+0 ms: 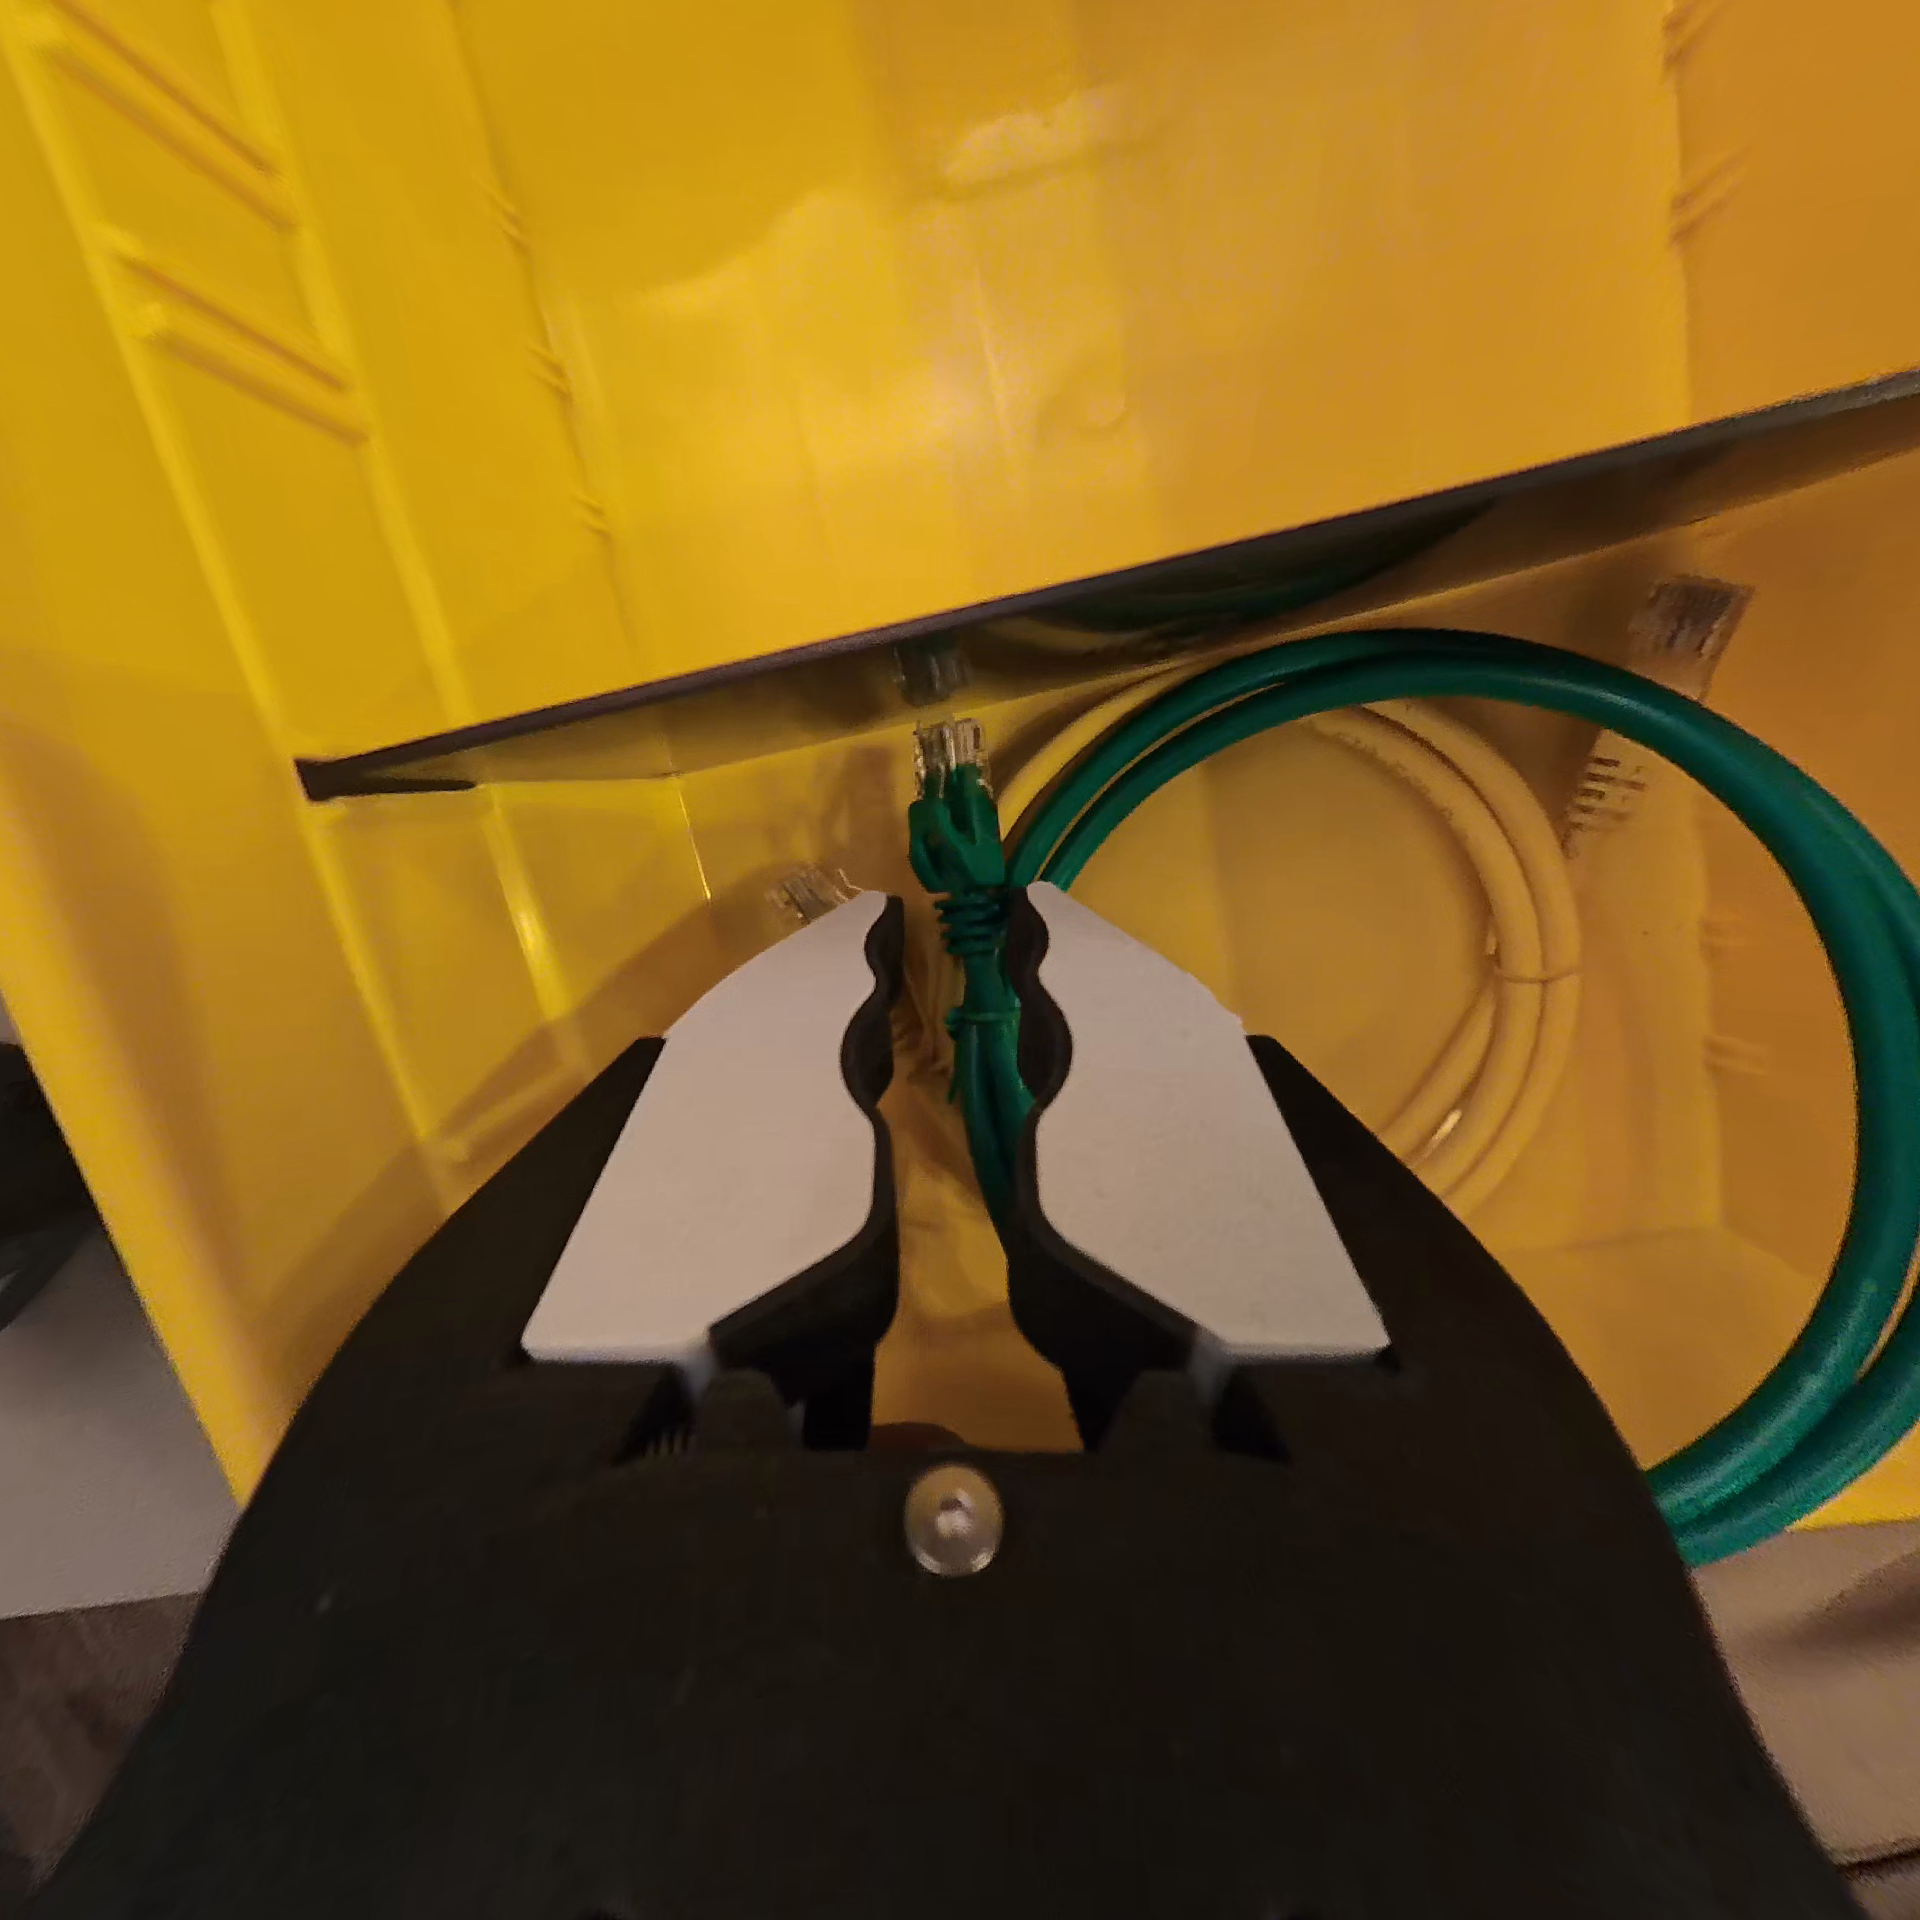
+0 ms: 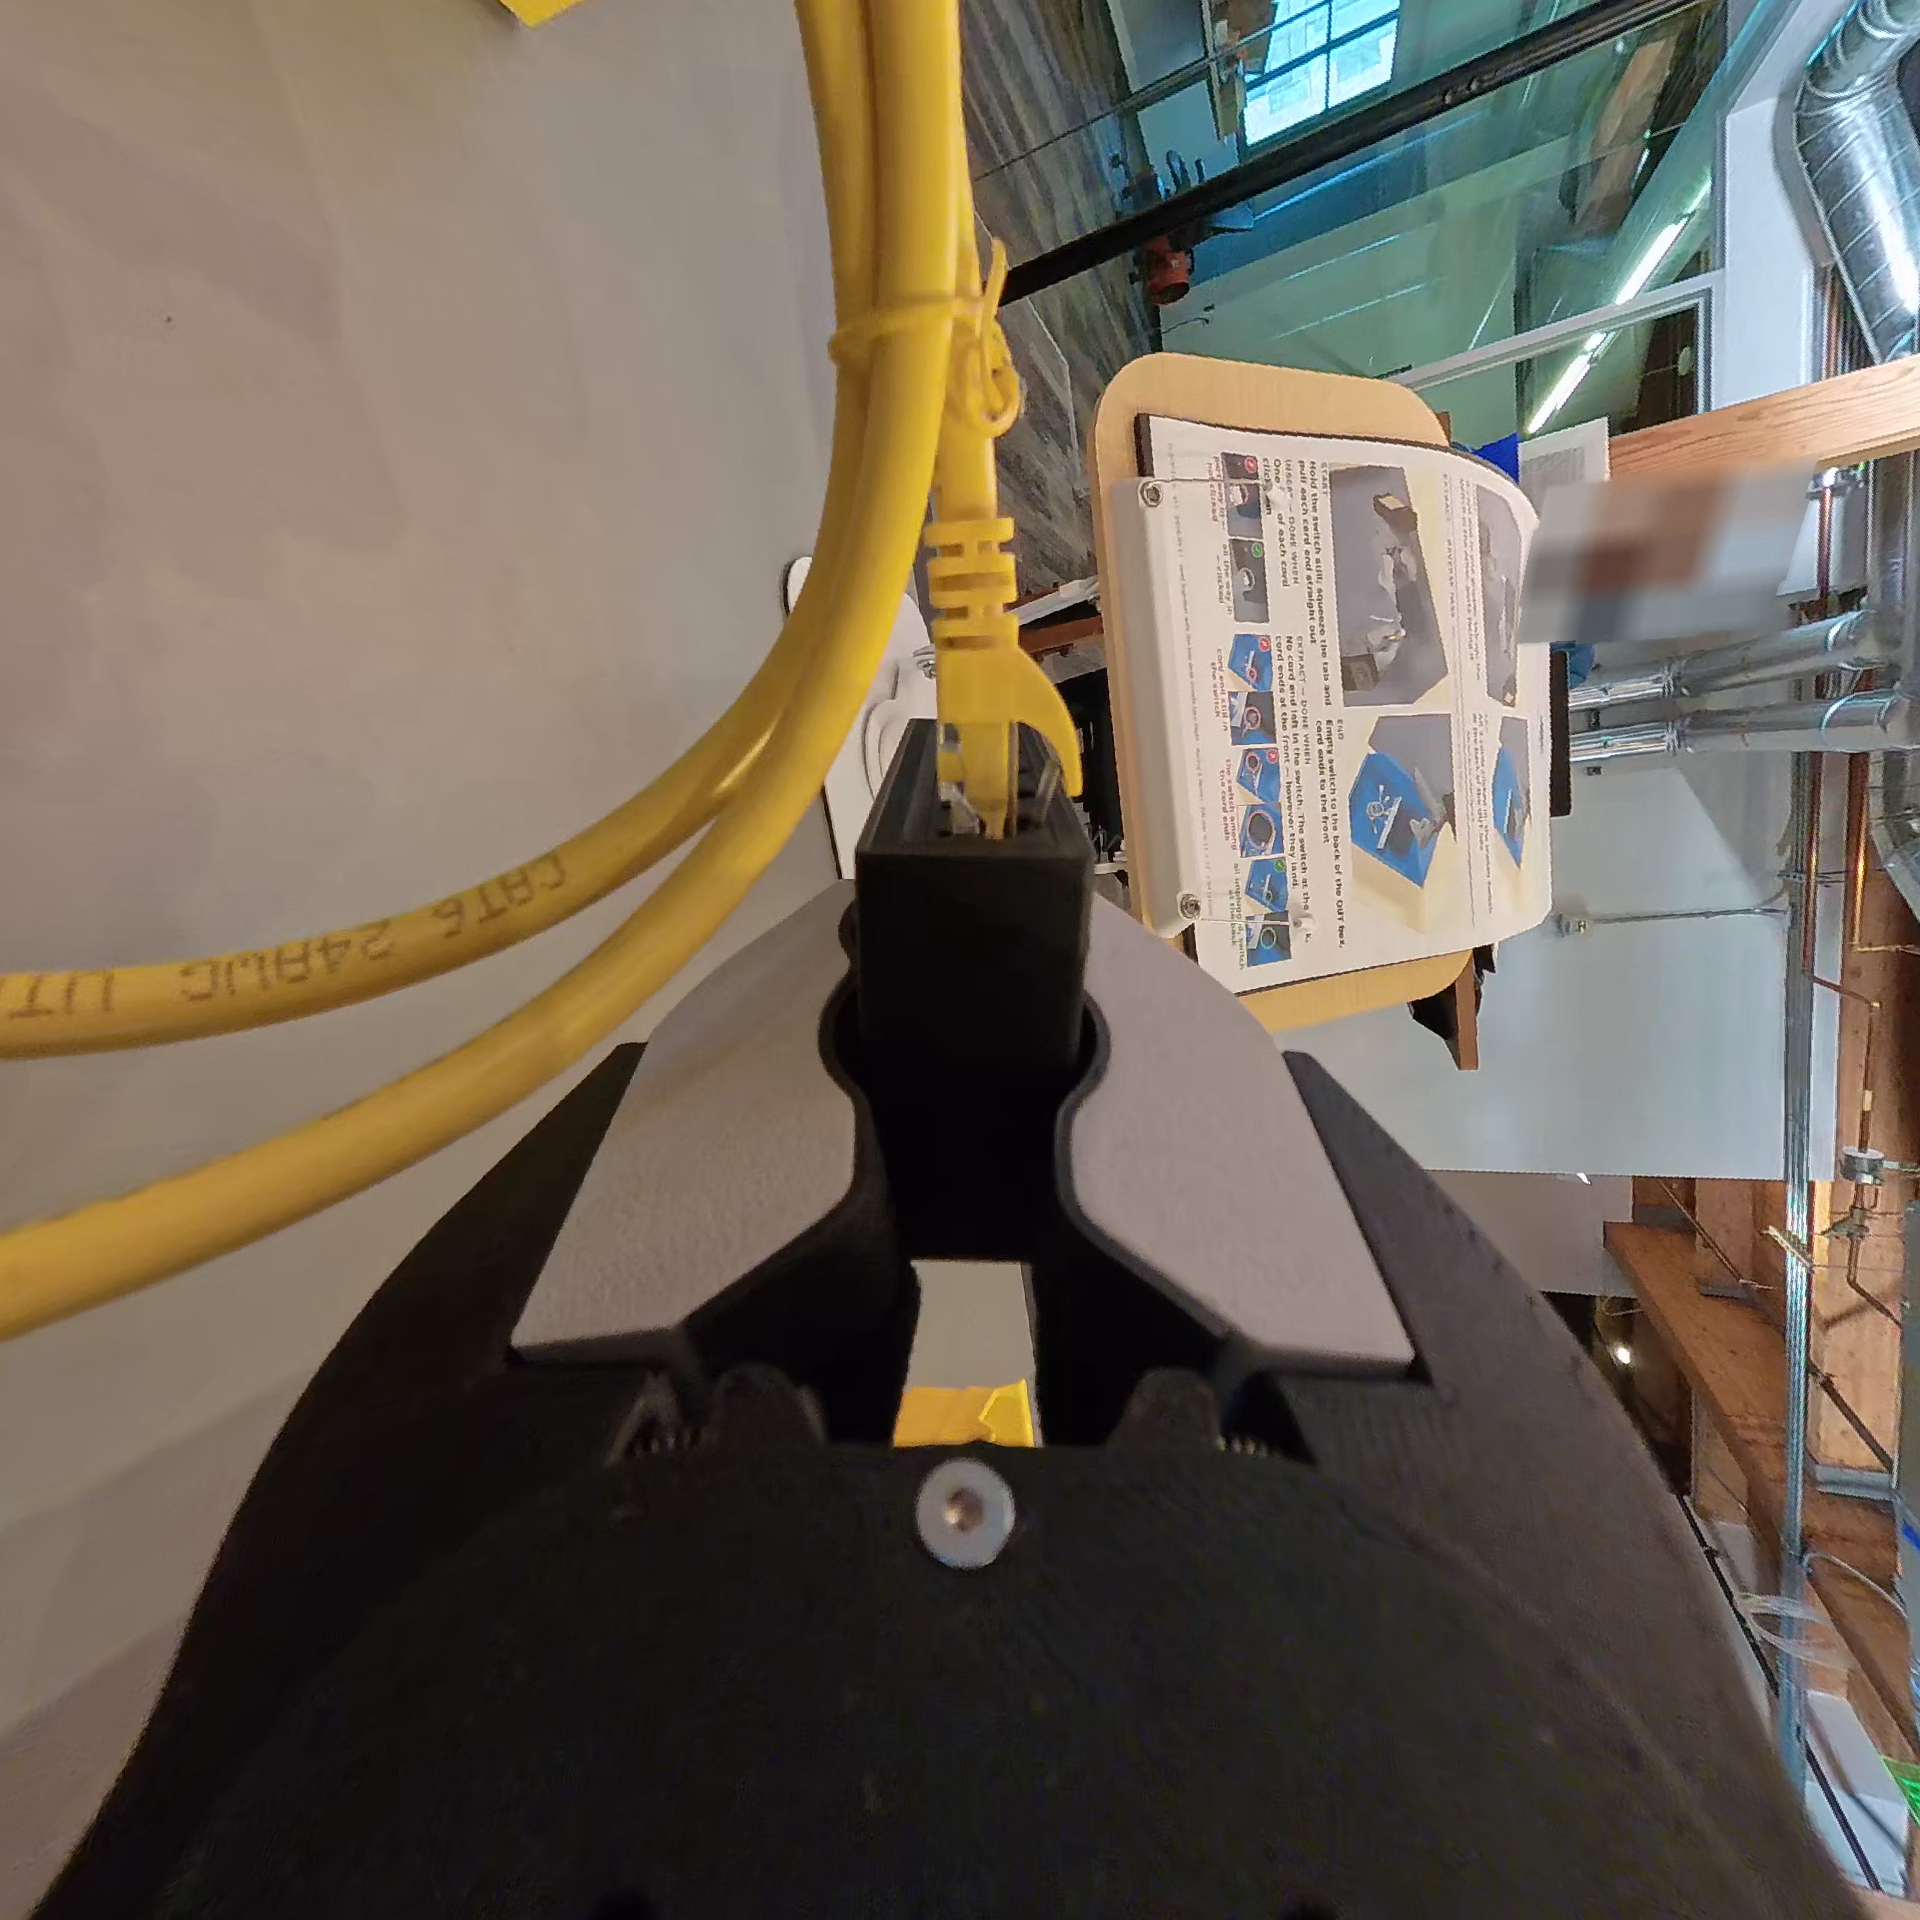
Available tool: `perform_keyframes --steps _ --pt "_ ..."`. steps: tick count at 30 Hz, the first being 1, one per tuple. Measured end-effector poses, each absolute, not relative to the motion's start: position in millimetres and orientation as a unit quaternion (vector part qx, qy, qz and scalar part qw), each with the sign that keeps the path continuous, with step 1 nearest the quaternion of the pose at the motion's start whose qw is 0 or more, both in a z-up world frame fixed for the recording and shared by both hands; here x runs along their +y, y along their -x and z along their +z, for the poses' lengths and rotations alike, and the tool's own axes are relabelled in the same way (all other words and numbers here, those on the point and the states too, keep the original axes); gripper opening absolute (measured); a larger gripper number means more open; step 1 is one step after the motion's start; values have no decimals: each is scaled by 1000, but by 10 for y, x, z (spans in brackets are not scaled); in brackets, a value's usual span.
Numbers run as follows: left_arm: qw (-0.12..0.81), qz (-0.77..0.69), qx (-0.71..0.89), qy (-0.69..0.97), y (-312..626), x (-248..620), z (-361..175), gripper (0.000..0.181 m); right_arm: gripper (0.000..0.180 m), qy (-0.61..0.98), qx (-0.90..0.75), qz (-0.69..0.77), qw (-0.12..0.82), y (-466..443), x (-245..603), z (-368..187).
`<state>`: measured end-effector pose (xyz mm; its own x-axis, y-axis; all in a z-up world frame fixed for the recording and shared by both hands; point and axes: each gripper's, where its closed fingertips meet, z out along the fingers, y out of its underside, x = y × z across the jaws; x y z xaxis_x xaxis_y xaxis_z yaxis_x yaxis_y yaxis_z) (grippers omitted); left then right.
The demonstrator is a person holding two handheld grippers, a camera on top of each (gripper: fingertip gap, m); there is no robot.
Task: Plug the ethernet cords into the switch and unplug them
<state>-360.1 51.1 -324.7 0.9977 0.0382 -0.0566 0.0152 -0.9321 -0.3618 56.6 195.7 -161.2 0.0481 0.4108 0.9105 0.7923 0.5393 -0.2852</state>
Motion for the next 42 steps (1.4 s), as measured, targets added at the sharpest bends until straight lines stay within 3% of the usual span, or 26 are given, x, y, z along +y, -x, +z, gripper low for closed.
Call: perform_keyframes --steps 11,28,35,42 --pt "216 21 35 975 3478 598 -3171 11 29 446 -669 -158 573 -515 1920 -1594" --pt "335 100 196 916 3154 709 -1795 11 29 429 -672 -161 582 -487 1894 -1593" --pt "403 105 317 852 2301 983 -1117 11 30 408 -674 -165 593 -460 1879 -1581" --pt "354 8 457 816 1185 1185 -1046 11 29 386 -679 -189 596 -425 1856 -1554"
